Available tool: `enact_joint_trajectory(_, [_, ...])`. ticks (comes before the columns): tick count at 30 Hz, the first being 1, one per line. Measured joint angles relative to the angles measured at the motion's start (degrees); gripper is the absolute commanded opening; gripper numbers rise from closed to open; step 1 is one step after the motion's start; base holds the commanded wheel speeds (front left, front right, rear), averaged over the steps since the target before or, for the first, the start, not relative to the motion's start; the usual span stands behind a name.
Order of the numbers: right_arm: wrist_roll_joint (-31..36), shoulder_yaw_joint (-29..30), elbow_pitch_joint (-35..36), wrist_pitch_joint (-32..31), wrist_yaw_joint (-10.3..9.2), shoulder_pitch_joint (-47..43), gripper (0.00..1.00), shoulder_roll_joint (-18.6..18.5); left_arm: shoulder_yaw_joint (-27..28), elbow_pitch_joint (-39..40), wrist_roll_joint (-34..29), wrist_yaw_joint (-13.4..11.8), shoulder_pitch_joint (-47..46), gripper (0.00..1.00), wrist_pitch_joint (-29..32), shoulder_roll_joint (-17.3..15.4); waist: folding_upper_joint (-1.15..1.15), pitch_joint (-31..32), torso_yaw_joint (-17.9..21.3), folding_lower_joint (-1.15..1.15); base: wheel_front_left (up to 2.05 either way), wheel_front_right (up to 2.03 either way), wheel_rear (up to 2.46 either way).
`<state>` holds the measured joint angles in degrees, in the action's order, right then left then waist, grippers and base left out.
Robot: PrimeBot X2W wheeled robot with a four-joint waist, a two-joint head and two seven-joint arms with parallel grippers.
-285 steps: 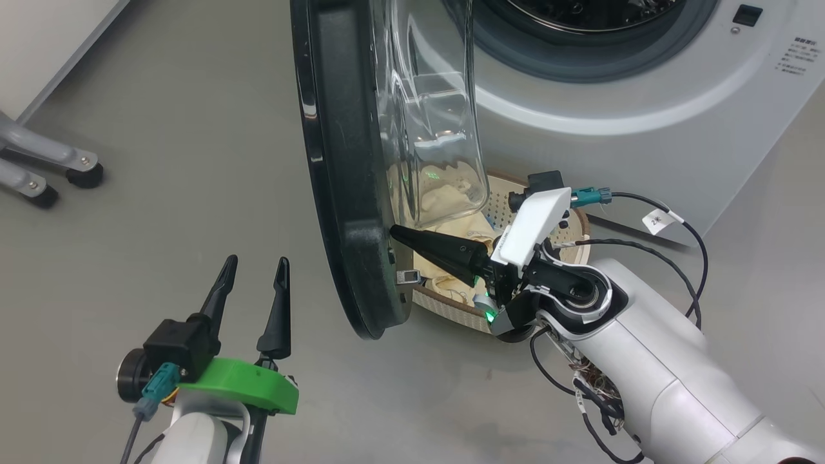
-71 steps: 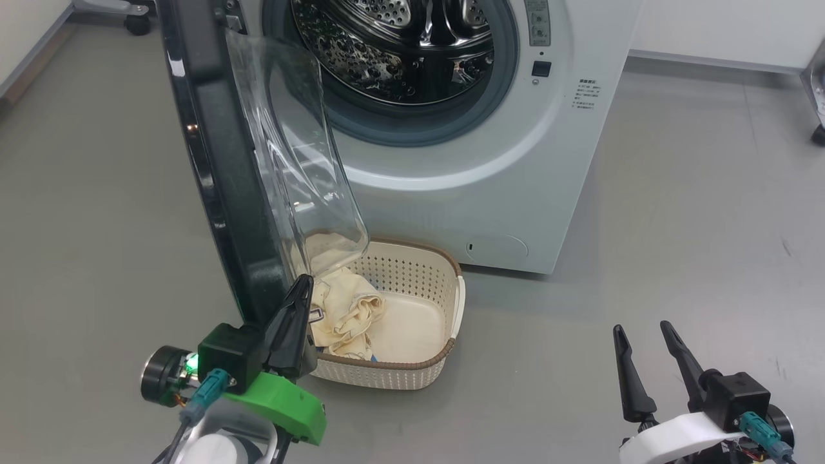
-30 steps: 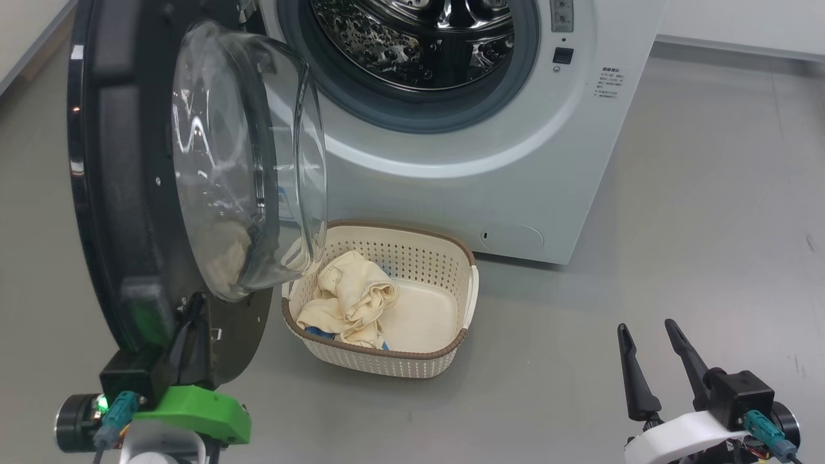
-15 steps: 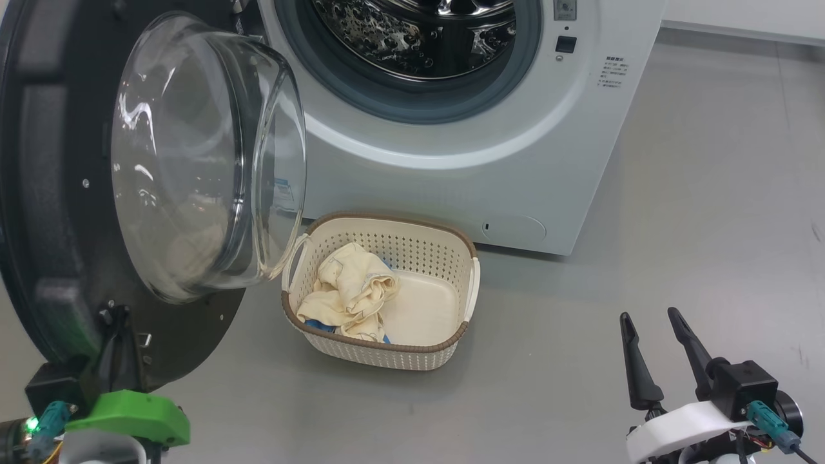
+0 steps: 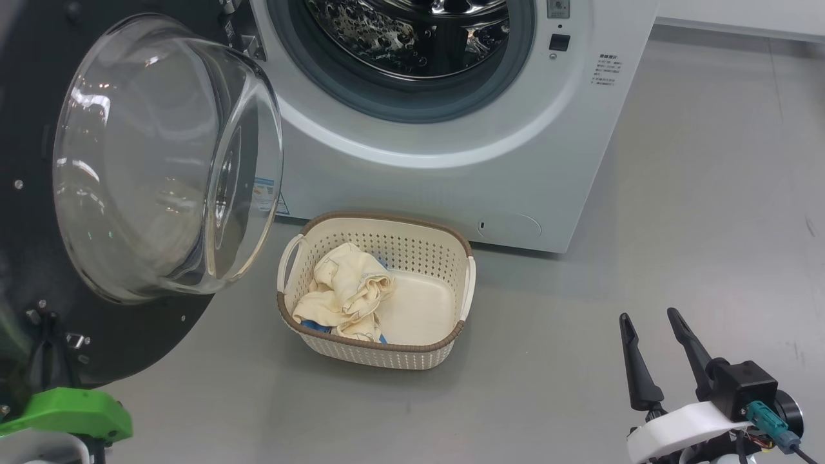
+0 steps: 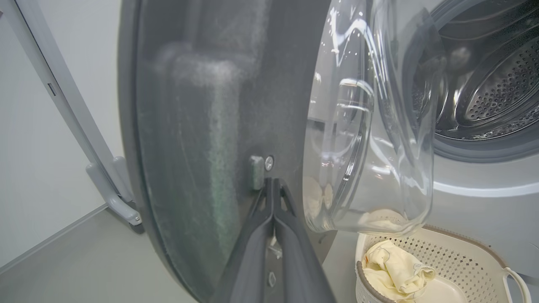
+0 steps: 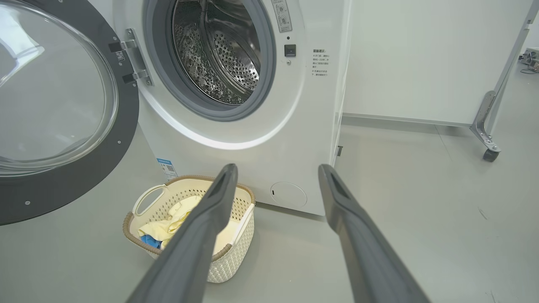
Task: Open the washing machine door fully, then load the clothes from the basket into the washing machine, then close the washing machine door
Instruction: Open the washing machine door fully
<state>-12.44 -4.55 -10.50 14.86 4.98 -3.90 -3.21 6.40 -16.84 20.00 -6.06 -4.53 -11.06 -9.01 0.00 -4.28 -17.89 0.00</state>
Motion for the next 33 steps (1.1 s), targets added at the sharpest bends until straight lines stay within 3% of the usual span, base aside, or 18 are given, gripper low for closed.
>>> enact_joint_trajectory(19, [0.6, 0.3, -0.1, 0.0, 0.49, 1.0, 1.0, 0.0, 4.9, -8.3, 0.6, -0.2, -4.4, 0.0, -0.9, -3.1, 0.0, -0.8, 0.4, 0.0, 0.0, 0.0, 0.0])
enact_joint_trajectory(33, [0.6, 0.7, -0.1, 0.0, 0.51, 1.1, 1.0, 0.0, 5.0, -9.3, 0.6, -0.3, -4.9, 0.0, -2.2, -2.7, 0.0, -0.9, 0.5, 0.0, 0.0, 0.0, 0.0])
